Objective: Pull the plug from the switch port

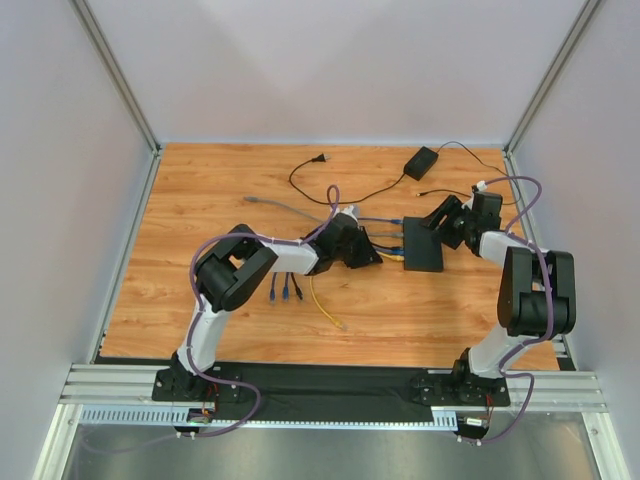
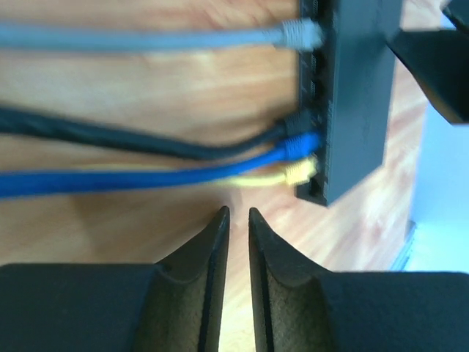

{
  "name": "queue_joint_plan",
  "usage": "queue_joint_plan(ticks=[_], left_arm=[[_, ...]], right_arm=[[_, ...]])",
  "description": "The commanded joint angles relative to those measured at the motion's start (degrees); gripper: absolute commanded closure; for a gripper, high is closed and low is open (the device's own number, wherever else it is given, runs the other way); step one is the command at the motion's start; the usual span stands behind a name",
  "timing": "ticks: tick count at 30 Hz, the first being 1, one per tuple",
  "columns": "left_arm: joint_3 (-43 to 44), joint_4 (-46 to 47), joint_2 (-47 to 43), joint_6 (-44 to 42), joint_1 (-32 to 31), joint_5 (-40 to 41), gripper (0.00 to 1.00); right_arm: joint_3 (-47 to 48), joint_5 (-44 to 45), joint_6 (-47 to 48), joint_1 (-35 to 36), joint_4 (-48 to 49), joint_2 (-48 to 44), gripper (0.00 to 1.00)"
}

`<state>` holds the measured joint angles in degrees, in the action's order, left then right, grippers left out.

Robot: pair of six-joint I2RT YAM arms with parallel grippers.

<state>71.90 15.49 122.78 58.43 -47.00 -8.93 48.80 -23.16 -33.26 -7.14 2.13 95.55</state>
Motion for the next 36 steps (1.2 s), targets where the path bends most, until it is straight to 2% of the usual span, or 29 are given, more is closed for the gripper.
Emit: queue_joint_plan(ticks=[1,5,9,14,17,23,31,36], left_arm=[[-4.74,8.49,-0.79,4.22,-1.77,-1.18,0.74],[-9.04,17.72,-2.28,7.65,-2.74,0.75,0.44],[-10.72,20.63,-2.99,10.90,-4.15,4.79,0.44],[-10.46,26.08,0.70,21.00,-4.85,7.17,0.47],[-9.15,25.65,1.93,25.66,-5.55,8.75,0.51],[-7.30,21.60,0.44,25.94,-7.05,14.81,0.52],[-5.72,21.95,2.99,30.06,-7.31,16.13,0.52],[-4.22,18.62,3.52,32.09,-7.93,17.80,0.51]], right_arm=[[0.25,-0.74,-0.23,0.37,1.56,1.39,0.36],[0.25,0.13,0.12,0.46,-0.54,1.22,0.37],[2.35,1.88,1.79,1.42,-7.38,1.05,0.39],[5.08,4.26,4.69,2.13,-12.58,1.13,0.41],[6.57,6.28,5.74,2.13,-15.66,1.57,0.41],[8.16,8.48,6.62,2.13,-17.69,3.68,0.43],[8.25,8.30,6.27,2.04,-16.90,4.47,0.44],[8.07,8.39,6.10,2.13,-16.46,4.47,0.45]])
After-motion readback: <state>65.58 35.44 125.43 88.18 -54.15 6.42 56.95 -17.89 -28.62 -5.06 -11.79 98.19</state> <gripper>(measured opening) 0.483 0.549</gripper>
